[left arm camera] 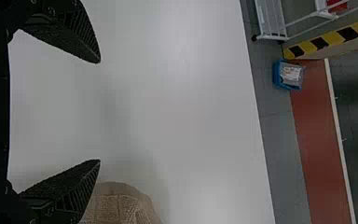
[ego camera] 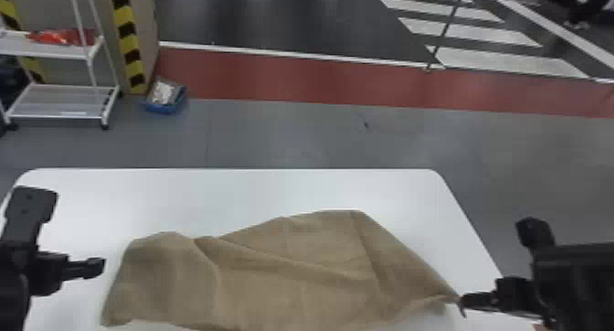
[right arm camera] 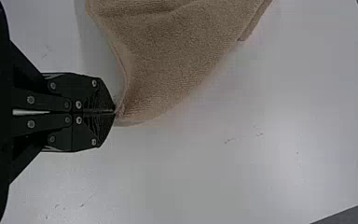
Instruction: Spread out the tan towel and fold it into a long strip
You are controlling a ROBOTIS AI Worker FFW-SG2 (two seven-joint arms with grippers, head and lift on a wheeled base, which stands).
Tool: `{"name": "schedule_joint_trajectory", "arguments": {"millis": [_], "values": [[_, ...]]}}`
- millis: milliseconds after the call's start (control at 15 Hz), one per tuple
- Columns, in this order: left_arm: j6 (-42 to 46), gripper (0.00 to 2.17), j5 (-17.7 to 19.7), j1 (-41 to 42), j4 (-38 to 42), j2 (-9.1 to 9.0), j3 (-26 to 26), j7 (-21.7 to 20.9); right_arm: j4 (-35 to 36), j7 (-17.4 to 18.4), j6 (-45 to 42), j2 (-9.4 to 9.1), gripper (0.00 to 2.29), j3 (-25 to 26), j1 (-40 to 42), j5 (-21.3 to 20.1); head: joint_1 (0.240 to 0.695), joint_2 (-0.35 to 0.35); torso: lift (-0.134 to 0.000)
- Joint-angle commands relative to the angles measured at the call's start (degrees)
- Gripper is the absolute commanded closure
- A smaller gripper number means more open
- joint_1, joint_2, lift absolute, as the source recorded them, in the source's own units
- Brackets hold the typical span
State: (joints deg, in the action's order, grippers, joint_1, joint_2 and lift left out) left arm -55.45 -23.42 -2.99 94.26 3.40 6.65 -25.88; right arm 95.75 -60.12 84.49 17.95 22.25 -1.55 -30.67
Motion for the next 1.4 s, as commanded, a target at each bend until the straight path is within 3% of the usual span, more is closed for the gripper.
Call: {"name": "schedule_joint_trajectory", "arguments": {"millis": [0, 267, 333, 400, 467, 667, 1000, 1133, 1333], "values": [[7.5, 0.25, -2.2, 7.8, 6.9, 0.21, 0.9, -3.2, -0.1, 0.0, 0.0, 0.16, 1.78, 0.2, -0.3, 0.0, 0.695, -0.200, 0.000], [21.7, 0.31, -9.5, 18.8, 12.0, 0.12, -0.5, -9.7, -0.1, -0.1, 0.0, 0.16, 1.78, 0.3, -0.9, 0.3, 0.695, -0.241, 0.000], [23.1, 0.52, -12.3, 20.0, 12.1, -0.06, -1.1, -10.3, -0.5, -0.1, 0.0, 0.16, 1.78, 0.4, -1.0, 0.3, 0.695, -0.251, 0.000], [23.3, 0.58, -12.9, 20.8, 12.2, -0.23, -1.4, -10.7, -0.6, -0.2, 0.0, 0.16, 1.78, 0.3, -1.1, 0.4, 0.695, -0.261, 0.000], [23.5, 0.58, -13.1, 21.5, 12.2, 0.03, -1.8, -10.9, -0.8, -0.1, -0.1, 0.24, 1.78, 0.4, -1.1, 0.7, 0.695, -0.268, 0.000], [26.0, 0.58, -18.5, 23.8, 13.1, 0.03, -3.4, -11.7, -1.1, -0.2, -0.1, 0.33, 1.78, 0.9, -1.2, 1.0, 0.695, -0.290, 0.000], [27.9, 0.58, -18.7, 29.2, 19.2, 0.12, -3.4, -10.7, -1.8, -0.2, -0.3, 0.51, 1.78, 1.4, -1.2, 1.2, 0.695, -0.319, 0.000], [32.8, 0.58, -18.9, 31.4, 19.8, 0.21, -3.5, -10.5, -2.1, -0.2, -0.5, 0.59, 1.78, 1.4, -1.4, 1.4, 0.695, -0.325, 0.000], [33.5, 0.57, -18.2, 31.8, 19.7, -0.06, -5.7, -10.9, -2.3, -0.1, -0.5, 0.42, 1.78, 1.3, -1.7, 1.4, 0.695, -0.347, 0.000]]}}
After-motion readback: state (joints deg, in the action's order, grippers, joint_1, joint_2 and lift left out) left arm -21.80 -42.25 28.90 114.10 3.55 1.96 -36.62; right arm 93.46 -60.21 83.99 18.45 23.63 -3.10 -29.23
